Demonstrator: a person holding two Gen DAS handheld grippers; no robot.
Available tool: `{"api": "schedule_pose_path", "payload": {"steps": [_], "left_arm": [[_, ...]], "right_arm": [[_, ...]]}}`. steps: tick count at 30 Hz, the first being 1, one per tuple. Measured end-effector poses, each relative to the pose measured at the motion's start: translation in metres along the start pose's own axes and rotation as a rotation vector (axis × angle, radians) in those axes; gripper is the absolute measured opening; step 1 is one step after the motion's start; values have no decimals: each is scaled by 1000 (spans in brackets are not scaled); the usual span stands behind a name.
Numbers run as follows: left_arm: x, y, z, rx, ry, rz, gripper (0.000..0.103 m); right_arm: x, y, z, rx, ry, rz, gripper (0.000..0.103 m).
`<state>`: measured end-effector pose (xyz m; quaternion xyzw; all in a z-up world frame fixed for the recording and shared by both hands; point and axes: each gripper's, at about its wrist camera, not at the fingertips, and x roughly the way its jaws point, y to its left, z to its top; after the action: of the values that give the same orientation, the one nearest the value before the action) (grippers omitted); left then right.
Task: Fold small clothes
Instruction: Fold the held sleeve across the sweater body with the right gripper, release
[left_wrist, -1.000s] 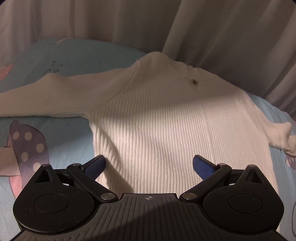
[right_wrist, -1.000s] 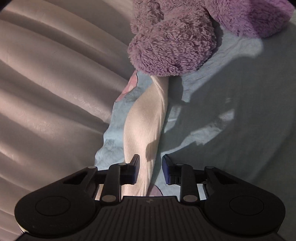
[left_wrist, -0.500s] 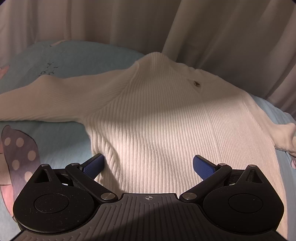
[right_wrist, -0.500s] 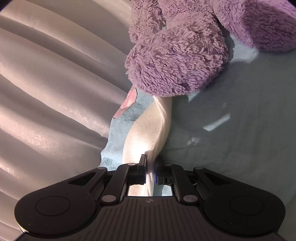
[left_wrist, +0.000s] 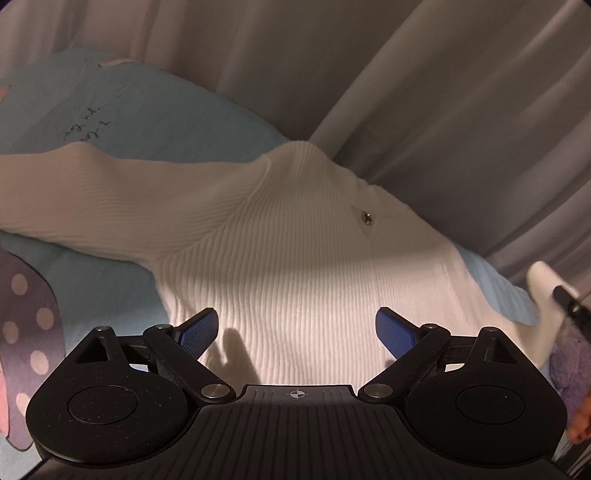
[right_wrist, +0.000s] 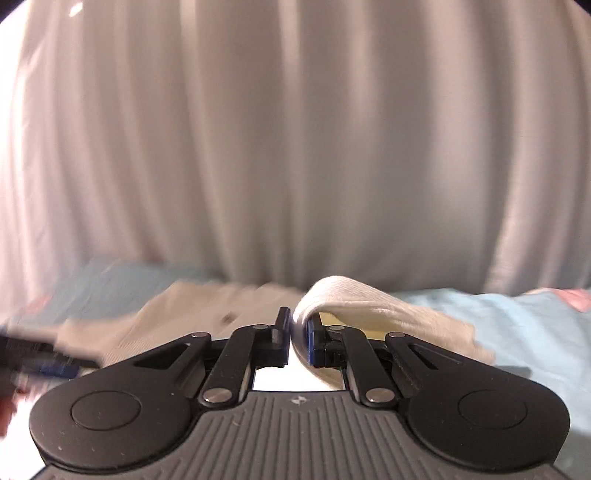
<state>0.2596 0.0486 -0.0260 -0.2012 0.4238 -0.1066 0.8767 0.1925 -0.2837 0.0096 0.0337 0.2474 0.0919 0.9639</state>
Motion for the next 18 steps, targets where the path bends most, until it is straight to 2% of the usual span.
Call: {"api": "schedule_pose_path", "payload": {"steps": [2, 5, 10, 13, 15, 18], "left_arm": [[1, 1, 5, -43, 6, -89, 95], [7, 1, 9, -43, 32, -149, 94], [22, -7, 11, -38, 84, -221, 87], [35, -18, 15, -25, 111, -254, 84], [41, -24, 15, -27, 126, -275, 84], [45, -30, 12, -18, 144, -290, 84]], "right_arm": [[14, 35, -24, -79, 121, 90, 12], [19, 44, -51, -24, 229, 80, 13], [-3, -1, -67, 259, 223, -32, 17], [-3, -21, -67, 336, 199, -59, 17], [-2, -24, -61, 380, 176, -58, 17], [19, -20, -47, 413, 170, -62, 17]]}}
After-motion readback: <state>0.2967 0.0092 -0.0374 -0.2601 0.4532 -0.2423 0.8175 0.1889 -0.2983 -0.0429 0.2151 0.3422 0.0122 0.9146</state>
